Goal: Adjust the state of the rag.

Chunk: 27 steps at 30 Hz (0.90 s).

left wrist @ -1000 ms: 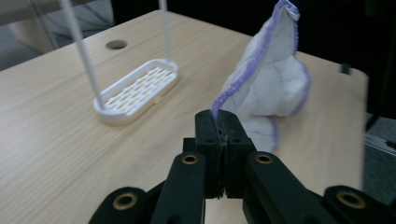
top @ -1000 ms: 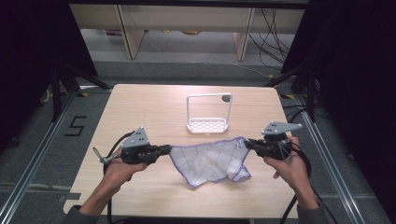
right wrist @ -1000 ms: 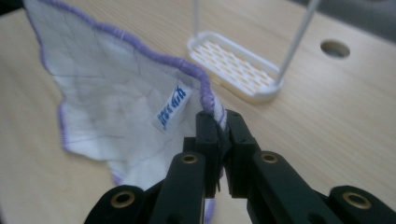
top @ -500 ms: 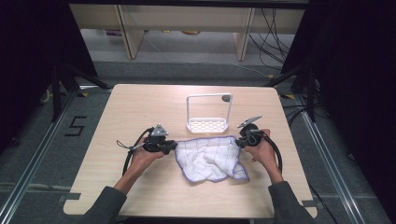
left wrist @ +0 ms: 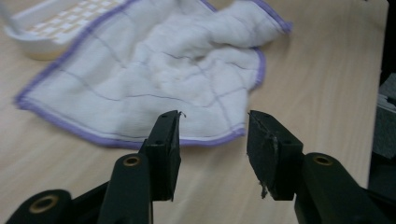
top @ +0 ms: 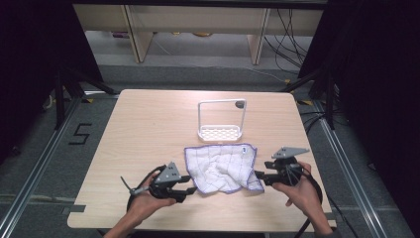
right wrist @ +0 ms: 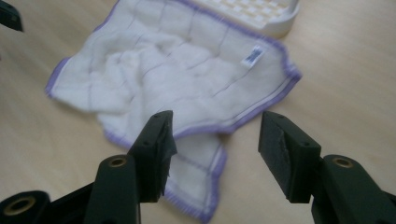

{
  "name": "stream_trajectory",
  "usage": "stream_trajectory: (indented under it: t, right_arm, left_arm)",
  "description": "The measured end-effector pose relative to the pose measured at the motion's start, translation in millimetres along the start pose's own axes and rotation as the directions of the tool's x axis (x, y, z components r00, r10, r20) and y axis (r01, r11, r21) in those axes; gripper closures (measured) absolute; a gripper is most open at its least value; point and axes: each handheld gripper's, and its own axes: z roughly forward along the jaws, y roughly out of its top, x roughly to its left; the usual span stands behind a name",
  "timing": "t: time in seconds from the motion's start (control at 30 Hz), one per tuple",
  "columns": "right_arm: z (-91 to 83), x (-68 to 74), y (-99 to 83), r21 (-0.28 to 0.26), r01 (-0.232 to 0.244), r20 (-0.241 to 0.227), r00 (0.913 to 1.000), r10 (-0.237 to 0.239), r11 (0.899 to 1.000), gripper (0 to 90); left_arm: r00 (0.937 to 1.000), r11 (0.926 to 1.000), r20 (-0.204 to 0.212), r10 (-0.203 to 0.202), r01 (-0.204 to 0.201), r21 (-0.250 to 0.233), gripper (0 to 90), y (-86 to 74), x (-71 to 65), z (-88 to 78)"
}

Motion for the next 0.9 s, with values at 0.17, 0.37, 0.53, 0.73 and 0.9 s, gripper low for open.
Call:
stream_trajectory:
  t: [0.17, 0.37, 0.53, 0.73, 0.9]
  right_arm:
    - [11.6, 20.7, -27.1, 0.024, 0.033, -0.026, 0.9991, -0.033, 0.999, 45.8]
    - [32.7, 25.3, -32.1, 0.084, 0.063, -0.020, 0.9979, -0.061, 0.994, 47.1]
    - [45.2, 27.8, -30.6, 0.107, 0.176, 0.007, 0.9840, -0.178, 0.979, 79.5]
    - [8.3, 19.3, -15.3, 0.006, 0.176, -0.006, 0.9843, -0.176, 0.984, 86.5]
    - [-20.1, 4.8, -9.7, -0.055, 0.084, -0.075, 0.9934, -0.088, 0.995, 86.2]
  left_arm:
    - [0.9992, 0.9992, 0.024, 0.032, -0.033, 0.023, 55.1, 4.3, -16.6, 29.4]
    - [0.9970, 0.9955, 0.052, 0.058, -0.061, 0.073, 53.3, 6.3, -22.0, 53.2]
    - [0.9920, 0.9849, 0.002, 0.126, -0.125, 0.120, 85.2, 7.4, -9.7, 62.5]
    - [0.9944, 0.9944, 0.017, 0.105, -0.105, 0.010, 86.5, 21.2, 0.6, 14.9]
    - [0.9970, 0.9973, 0.033, 0.071, -0.070, -0.020, 86.5, 25.3, 17.6, -24.7]
